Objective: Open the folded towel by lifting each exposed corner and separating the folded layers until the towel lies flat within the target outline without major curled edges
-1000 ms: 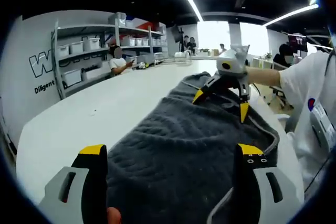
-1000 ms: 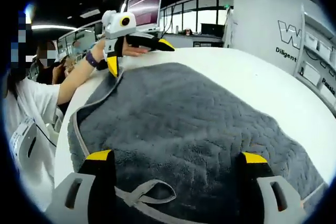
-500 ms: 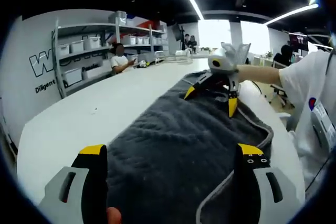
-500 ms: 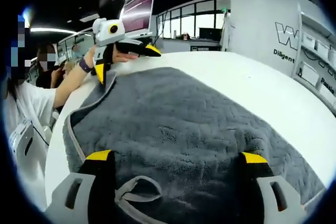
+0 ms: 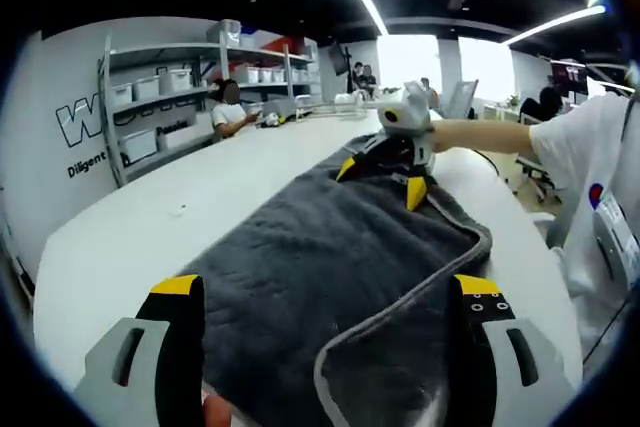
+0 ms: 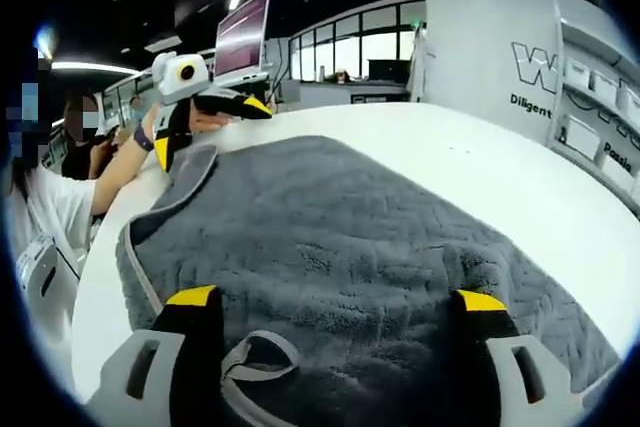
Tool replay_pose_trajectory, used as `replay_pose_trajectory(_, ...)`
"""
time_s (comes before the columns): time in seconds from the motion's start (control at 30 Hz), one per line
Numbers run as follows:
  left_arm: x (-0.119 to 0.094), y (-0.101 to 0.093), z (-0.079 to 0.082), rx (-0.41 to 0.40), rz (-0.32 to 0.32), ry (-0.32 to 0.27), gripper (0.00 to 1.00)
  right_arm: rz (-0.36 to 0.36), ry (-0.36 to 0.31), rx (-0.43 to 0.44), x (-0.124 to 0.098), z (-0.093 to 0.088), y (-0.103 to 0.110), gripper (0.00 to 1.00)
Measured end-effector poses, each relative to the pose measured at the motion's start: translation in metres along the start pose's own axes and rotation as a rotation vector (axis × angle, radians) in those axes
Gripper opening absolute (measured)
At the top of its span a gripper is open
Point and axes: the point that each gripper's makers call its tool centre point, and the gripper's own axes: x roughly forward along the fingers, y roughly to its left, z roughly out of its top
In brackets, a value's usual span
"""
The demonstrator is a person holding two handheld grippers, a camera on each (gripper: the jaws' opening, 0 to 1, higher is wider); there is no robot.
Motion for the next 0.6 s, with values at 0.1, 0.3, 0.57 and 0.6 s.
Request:
replay_pose_trajectory(0.1,0.001,-0.004,0.000,0.002,0.000,0.000,0.99,0.000,0.001,-0.003,0.000,0.000,0.002,0.97)
replay_pose_trajectory(0.3,0.003,-0.010,0.000,0.004,-0.002,-0.002,0.99,0.004,0.012,0.011,-0.004,-0.001,0.008,0.98)
replay_pose_trajectory(0.57,0.004,-0.012,-0.001,-0.003,0.011,0.004,0.99,-0.037,-0.036,0.004,-0.020,0.016,0.020,0.99)
replay_pose_trajectory(0.6,0.003,-0.012,0.000,-0.003,0.009,-0.001,0.99,-0.034,-0.059,0.002,-0.024,0.022,0.026,0.99)
